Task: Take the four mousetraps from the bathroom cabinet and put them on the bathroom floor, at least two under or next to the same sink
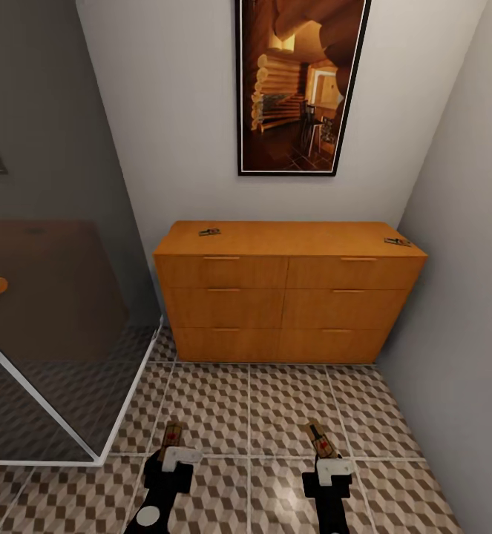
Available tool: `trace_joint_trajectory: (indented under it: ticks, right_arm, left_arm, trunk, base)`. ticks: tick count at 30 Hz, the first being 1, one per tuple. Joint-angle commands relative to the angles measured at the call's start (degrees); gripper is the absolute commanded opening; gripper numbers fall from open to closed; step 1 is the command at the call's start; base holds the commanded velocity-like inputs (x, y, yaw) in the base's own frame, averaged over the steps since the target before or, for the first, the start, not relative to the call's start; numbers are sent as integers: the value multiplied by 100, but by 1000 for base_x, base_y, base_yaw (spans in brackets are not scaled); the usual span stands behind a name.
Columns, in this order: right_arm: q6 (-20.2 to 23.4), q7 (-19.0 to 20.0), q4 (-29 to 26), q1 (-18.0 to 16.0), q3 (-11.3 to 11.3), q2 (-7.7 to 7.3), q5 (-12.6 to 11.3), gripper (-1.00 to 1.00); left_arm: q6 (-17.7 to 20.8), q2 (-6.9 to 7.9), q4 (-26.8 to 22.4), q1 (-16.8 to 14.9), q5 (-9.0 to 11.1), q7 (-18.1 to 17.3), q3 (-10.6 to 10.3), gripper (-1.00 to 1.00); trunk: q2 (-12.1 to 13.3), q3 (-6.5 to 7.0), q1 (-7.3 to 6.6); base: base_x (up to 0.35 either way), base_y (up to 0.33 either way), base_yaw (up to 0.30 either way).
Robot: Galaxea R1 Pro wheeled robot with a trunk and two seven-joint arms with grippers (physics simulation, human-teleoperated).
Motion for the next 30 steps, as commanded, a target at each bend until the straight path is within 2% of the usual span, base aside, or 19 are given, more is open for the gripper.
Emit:
trace_joint_trajectory:
  ticks: [1, 24, 30]
  right_arm:
    - [0, -34, 5, -5, 15, 2, 36, -100]
    - [28, -43, 19, -5, 12, -13, 38, -100]
    - [375, -43, 21, -5, 12, -68, 44, -100]
  left_arm:
    - [37, 8, -14, -4, 15, 51, -33, -100]
    - [37, 1, -18, -2, 13, 51, -42, -100]
    - [37, 1, -11, -2, 13, 51, -42, -100]
  trunk:
    - [-3, -5, 0]
    - [-3, -5, 0]
    - [-3, -5, 0]
  base:
    - [0, 0, 0]
    - [0, 0, 0]
    - [0, 0, 0]
